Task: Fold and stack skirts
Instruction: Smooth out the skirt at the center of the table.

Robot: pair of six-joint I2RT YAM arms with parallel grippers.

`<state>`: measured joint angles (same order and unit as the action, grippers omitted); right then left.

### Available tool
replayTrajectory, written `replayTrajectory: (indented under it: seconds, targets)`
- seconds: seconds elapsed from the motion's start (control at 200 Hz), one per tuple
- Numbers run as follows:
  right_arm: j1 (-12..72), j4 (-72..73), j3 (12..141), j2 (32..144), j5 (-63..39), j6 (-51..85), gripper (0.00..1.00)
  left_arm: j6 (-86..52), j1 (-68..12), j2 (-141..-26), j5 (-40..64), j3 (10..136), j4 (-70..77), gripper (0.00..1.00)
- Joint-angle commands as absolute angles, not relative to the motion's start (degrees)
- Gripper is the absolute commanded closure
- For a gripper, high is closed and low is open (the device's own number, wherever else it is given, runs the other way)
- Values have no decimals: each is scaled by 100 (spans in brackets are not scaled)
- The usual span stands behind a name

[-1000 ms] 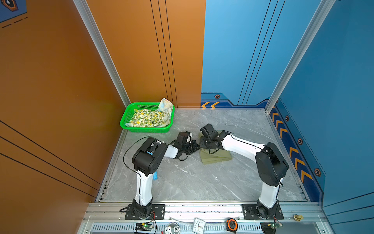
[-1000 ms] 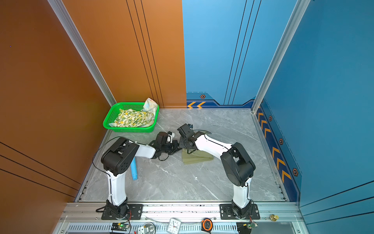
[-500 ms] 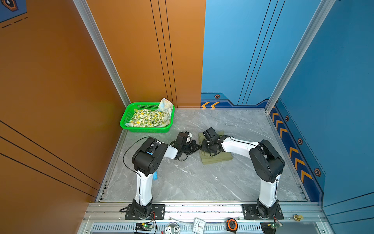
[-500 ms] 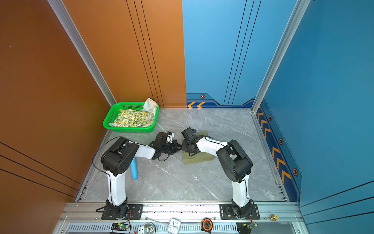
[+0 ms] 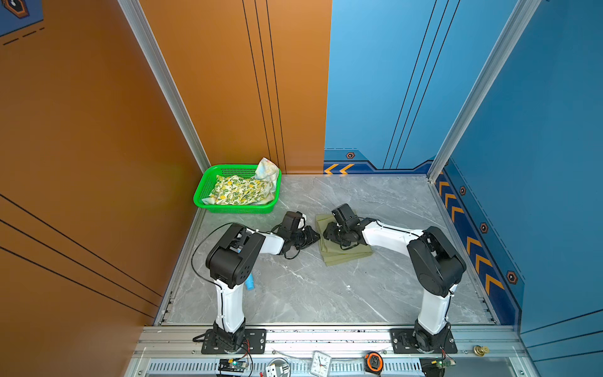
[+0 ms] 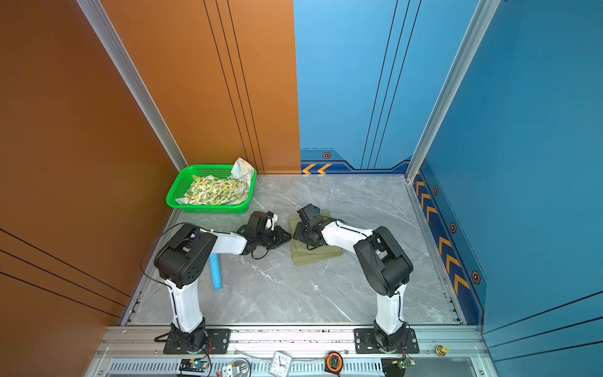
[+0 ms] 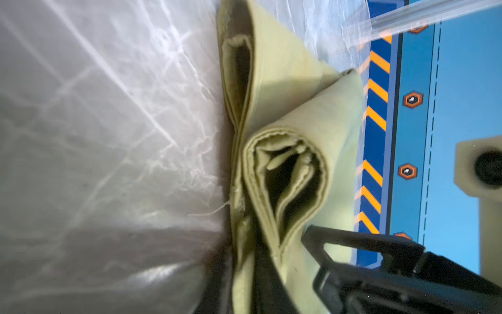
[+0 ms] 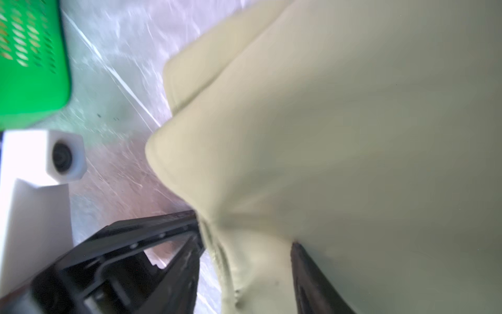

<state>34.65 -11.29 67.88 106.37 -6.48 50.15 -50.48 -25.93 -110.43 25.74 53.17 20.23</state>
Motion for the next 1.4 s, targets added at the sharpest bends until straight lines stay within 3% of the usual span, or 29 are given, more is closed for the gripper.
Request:
replayTrajectory:
  seconds: [0.0, 0.115, 0.305, 0.536, 0.856, 1.091, 1.397]
  targets:
    - [3227, -1105, 6601, 10095, -538, 4737, 41, -4675, -2437, -10845, 2074, 5454, 771, 55]
    - [3041, -1107, 6421, 9747, -486, 4579, 40, -4525, -2435, -10672, 1919, 5620, 427, 42]
    - [2713, -1089, 6054, 9216, -388, 4411, 39, -4258, -2568, -10187, 1299, 5712, -29, 41]
    - [2206, -1078, 5602, 8728, -391, 4288, 40, -3652, -3397, -10024, 715, 6582, -586, 45]
    - [1704, -1089, 5251, 8518, -360, 4009, 41, -3570, -4160, -11190, 954, 7674, -837, 49]
    - [1683, -1208, 5410, 8746, -283, 3837, 50, -3649, -4155, -11463, 1203, 7323, -537, 56]
    - [2264, -1735, 5924, 9384, 476, 3577, 60, -3726, -4009, -11400, 1297, 6706, -212, 71]
